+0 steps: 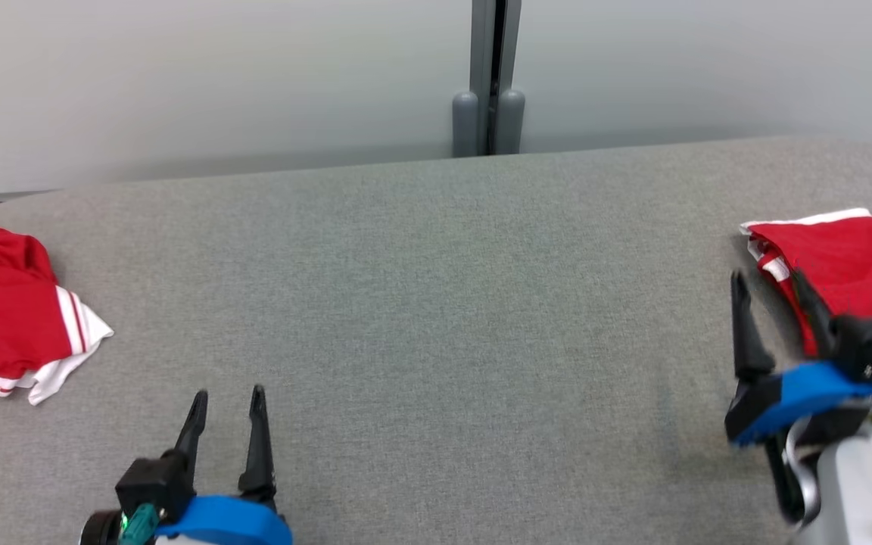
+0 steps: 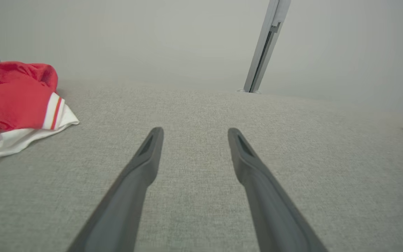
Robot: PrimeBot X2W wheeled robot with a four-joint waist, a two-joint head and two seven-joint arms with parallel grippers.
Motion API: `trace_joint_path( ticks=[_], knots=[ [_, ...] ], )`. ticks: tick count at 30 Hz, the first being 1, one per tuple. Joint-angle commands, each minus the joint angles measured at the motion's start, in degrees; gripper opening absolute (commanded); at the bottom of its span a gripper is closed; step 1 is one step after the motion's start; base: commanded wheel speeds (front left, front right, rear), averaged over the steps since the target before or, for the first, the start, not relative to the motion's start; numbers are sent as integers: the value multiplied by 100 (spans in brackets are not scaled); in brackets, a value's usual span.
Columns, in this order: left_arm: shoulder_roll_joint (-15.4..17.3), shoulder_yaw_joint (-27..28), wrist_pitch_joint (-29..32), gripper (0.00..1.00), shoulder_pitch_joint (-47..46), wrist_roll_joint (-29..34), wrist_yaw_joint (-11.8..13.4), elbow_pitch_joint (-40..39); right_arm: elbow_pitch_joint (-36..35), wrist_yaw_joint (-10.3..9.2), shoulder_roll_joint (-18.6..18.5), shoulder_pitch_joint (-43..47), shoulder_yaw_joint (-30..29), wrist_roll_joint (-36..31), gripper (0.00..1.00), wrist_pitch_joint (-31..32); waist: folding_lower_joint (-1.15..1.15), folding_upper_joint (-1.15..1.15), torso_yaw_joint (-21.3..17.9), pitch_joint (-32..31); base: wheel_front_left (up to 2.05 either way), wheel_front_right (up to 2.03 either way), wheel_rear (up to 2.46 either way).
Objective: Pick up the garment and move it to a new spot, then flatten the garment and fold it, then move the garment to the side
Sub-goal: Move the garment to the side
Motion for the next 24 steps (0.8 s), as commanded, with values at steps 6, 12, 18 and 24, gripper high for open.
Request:
trace_joint_path(
  ticks=[6, 12, 18, 24],
  knots=[
    [-52, 68, -102, 100, 421, -70, 91, 99, -433, 1, 152, 1175, 400, 211, 100, -369, 2, 0, 182, -261, 0, 0, 0],
    [-117, -11, -119, 100, 523, -68, 81, 109, -564, 1, 152, 1752, 819, 611, 100, -622, 2, 0, 283, -438, 0, 0, 0],
    [-156, -107, -135, 100, 483, -3, 62, 77, -477, 1, 156, 1889, 1095, 779, 100, -765, 2, 0, 313, -504, 0, 0, 0],
    [-125, -150, -139, 100, 504, 46, 98, 85, -395, 1, 151, 1865, 1134, 722, 100, -809, 2, 0, 334, -551, 0, 0, 0]
  ],
)
